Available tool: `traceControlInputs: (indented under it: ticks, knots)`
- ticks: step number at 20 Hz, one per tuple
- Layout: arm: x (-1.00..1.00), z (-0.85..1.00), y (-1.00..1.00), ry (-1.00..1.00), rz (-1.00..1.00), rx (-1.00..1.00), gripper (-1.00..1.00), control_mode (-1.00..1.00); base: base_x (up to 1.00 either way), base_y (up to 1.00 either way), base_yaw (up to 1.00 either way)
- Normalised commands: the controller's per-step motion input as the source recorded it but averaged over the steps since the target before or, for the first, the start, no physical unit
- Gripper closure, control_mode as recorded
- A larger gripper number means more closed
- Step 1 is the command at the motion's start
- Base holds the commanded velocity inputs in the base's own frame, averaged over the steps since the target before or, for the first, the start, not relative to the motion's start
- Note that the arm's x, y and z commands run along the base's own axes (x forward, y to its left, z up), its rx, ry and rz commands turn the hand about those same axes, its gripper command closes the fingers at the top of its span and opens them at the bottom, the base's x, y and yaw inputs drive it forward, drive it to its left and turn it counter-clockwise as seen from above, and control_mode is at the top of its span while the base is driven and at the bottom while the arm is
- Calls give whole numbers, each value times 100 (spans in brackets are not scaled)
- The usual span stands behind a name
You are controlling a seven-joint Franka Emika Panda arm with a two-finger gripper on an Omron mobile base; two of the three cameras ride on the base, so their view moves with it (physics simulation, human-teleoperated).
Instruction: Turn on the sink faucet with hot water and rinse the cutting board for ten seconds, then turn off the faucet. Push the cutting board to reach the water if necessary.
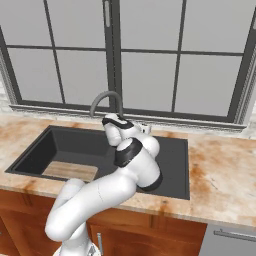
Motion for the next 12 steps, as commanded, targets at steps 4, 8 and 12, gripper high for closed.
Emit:
traceControlInputs:
  ticks: [4,8,12]
  knots:
    - [0,0,-6,0,0,0,-100,-100,0,0,0]
    - [0,0,-9,0,0,0,-100,-100,0,0,0]
    - [0,0,-3,0,0,0,-100,-100,0,0,0]
